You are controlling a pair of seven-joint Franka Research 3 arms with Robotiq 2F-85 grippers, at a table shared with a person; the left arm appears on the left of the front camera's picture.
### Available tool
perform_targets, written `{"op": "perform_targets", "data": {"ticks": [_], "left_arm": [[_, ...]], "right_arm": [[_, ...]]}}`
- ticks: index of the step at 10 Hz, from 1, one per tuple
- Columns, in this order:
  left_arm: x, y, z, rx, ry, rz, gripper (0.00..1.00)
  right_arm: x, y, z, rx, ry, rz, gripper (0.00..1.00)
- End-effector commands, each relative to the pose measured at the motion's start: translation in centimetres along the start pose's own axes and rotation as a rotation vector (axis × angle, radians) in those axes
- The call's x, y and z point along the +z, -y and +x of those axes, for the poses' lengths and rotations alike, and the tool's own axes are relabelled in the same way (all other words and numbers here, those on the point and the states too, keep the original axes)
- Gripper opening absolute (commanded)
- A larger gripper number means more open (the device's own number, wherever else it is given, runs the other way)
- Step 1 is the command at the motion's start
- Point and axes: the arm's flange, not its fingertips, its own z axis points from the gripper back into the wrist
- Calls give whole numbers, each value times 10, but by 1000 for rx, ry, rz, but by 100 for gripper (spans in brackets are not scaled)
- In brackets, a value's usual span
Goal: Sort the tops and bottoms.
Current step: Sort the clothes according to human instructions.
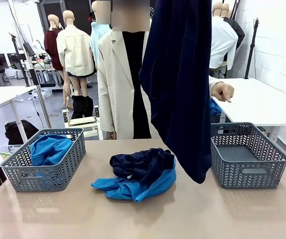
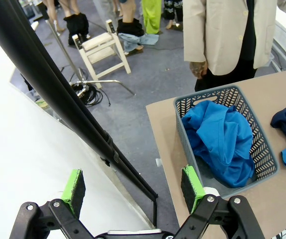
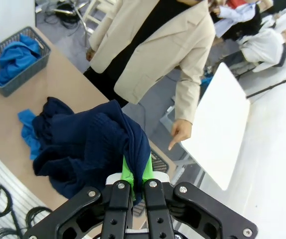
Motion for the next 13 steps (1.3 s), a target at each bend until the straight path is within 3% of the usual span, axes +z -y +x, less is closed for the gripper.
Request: {"op": "perform_targets", "data": {"ticks": [1,13], "left_arm": [[0,-1,2,8,-18,0,100],[0,-1,2,8,-18,0,100]], "right_arm": [[18,13,-9,-60,33,-56,0],[10,8,-4,-19,11,-18,0]]}}
